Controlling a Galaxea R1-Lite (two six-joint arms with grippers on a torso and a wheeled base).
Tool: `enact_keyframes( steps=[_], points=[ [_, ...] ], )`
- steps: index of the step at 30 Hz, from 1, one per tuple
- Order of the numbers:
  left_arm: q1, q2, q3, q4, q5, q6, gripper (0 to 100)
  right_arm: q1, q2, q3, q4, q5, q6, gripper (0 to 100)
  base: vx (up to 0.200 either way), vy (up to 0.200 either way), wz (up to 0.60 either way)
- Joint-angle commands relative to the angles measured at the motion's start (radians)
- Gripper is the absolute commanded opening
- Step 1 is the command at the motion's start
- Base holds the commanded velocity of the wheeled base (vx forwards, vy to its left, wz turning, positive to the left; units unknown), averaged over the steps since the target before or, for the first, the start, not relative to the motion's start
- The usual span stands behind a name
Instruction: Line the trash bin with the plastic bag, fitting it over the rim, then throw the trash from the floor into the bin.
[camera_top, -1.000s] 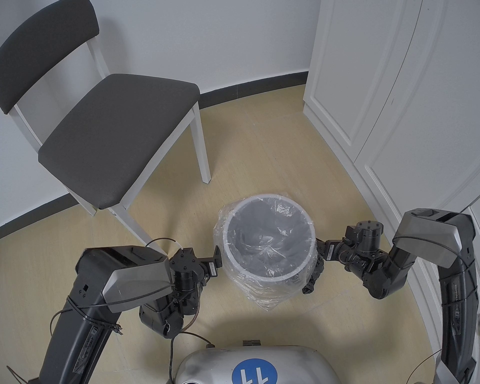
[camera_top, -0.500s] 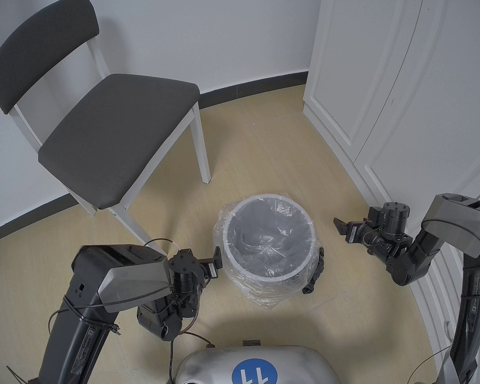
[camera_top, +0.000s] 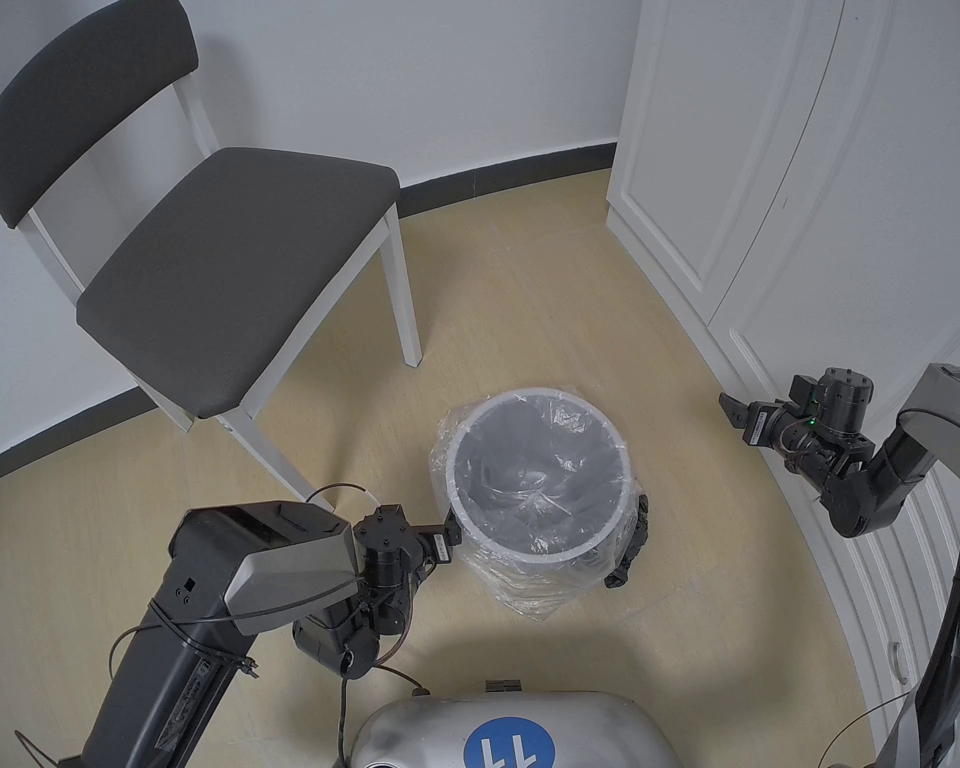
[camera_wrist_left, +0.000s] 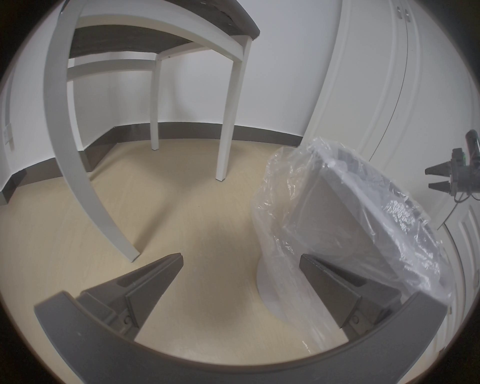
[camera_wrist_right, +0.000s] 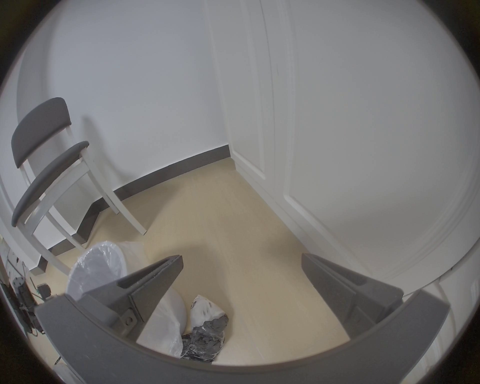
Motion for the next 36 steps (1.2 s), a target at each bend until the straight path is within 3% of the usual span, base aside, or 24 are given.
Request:
enact_keyframes(
  steps=[1,6,10,17,22,24,30,36],
  points=[
    [0.005,0.023,-0.059,0.031,-0.031,0.004,100,-0.016,-0.029,0.000,-0.001,0.012,0.000,100,0.000,0.000,0.00],
    [0.017,0.023,-0.113,0.112,-0.068,0.046,100,-0.023,-0.033,0.002,-0.001,0.015,0.000,100,0.000,0.000,0.00],
    [0.035,0.021,-0.136,0.177,-0.066,0.133,100,-0.033,-0.035,0.006,-0.001,0.027,0.000,100,0.000,0.000,0.00],
    [0.046,0.023,-0.159,0.209,-0.054,0.187,100,-0.037,-0.035,0.009,-0.001,0.036,0.000,100,0.000,0.000,0.00],
    [0.063,0.021,-0.177,0.238,0.039,0.237,100,-0.039,-0.035,0.011,-0.001,0.035,-0.004,100,0.000,0.000,0.00],
    [0.078,0.017,-0.173,0.224,0.092,0.259,100,-0.042,-0.035,0.012,-0.001,0.036,-0.010,100,0.000,0.000,0.00],
    [0.087,-0.019,-0.108,0.158,0.098,0.256,100,-0.045,-0.039,0.014,-0.002,0.035,-0.012,100,0.000,0.000,0.00],
    [0.077,-0.083,0.062,0.039,0.090,0.256,100,-0.045,-0.062,0.035,-0.002,0.036,-0.018,100,0.000,0.000,0.00]
  ],
)
